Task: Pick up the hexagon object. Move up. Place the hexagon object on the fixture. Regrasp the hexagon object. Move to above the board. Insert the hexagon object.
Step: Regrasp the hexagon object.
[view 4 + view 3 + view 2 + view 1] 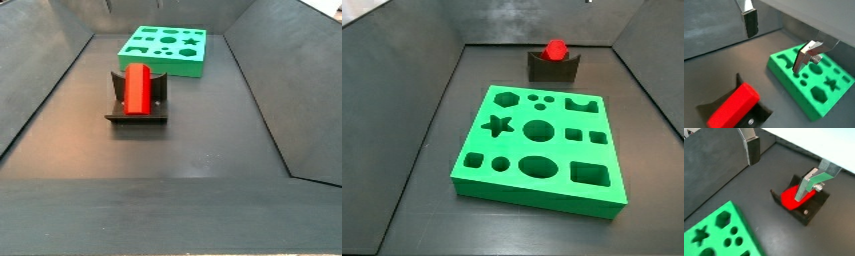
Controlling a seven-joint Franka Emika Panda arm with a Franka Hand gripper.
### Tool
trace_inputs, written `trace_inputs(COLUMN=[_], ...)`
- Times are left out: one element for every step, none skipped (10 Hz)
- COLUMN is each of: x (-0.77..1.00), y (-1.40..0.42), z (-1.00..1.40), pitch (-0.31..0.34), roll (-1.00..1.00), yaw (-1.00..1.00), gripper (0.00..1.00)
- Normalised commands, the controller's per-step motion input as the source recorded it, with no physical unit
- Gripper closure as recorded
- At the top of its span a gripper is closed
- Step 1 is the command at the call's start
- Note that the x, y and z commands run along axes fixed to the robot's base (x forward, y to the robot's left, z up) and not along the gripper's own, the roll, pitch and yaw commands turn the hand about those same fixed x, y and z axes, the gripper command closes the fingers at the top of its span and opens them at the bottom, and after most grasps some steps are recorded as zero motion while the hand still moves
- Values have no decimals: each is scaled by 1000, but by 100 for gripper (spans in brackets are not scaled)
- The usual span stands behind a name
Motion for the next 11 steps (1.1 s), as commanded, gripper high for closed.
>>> trace_inputs(x=[-35,-36,-32,-28,-27,-27,-15,-5,13,29,40], y=[-24,-23,-22,-22,-19,-18,-21,-20,-21,-21,-27], z=[8,8,11,11,10,8,16,14,-6,-5,-7], pitch=[19,14,8,5,3,4,8,10,15,23,34], roll=[1000,1000,1000,1000,1000,1000,1000,1000,1000,1000,1000], yaw=[35,36,37,38,40,41,44,45,48,52,56], gripper=[0,0,0,0,0,0,0,0,0,0,0])
